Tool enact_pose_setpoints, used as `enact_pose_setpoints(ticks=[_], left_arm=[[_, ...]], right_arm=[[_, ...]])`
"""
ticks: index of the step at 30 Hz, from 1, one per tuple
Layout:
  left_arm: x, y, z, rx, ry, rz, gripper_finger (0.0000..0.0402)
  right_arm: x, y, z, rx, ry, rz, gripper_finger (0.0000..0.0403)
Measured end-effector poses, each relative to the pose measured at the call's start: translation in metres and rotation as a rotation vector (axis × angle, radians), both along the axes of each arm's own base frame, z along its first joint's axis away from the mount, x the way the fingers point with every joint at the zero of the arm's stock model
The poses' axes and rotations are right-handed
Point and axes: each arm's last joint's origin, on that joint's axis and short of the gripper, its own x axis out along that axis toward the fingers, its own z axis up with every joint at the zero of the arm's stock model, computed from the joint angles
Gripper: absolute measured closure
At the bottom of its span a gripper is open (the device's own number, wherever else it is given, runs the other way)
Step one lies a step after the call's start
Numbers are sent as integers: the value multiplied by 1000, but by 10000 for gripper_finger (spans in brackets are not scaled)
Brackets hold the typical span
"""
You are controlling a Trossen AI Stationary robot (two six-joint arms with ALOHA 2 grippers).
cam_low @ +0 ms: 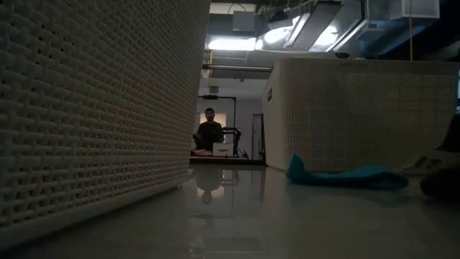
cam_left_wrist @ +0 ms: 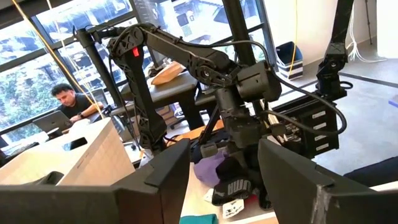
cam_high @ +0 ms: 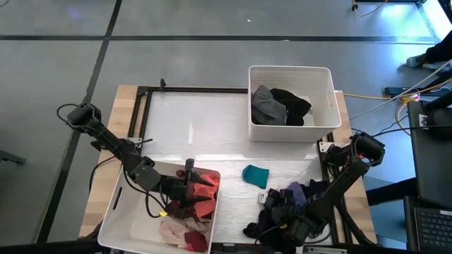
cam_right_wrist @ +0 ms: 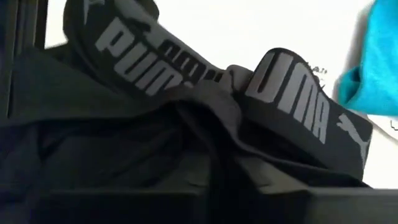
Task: Sort clothes
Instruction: Put the black boxer into the top white bin
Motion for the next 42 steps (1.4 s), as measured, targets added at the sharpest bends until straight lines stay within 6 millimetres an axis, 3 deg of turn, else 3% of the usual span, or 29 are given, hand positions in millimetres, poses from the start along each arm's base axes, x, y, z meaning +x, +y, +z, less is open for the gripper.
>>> enact_pose_setpoints(ticks=[2, 7, 11, 21, 26, 34, 42], left_arm=[[0, 0, 0, 0, 0, 0, 221], [0, 0, 0, 0, 0, 0, 221], [0, 0, 0, -1, -1, 0, 221], [0, 0, 0, -1, -1, 0, 221], [0, 0, 0, -1, -1, 0, 221], [0, 0, 0, -1, -1, 0, 221], [0, 0, 0, -1, -1, 0, 221]], right_arm=[[-1, -2, 3, -6, 7, 11, 389], [-4, -6, 24, 36, -43, -1, 376], [-5, -10, 57, 12, -116, 18, 395], [-15, -34, 142, -257, -276, -11, 397], [-21, -48, 183, -344, -435, -80, 388], [-24, -82, 234, -422, -607, -185, 396], [-25, -130, 272, -534, -680, -308, 392]])
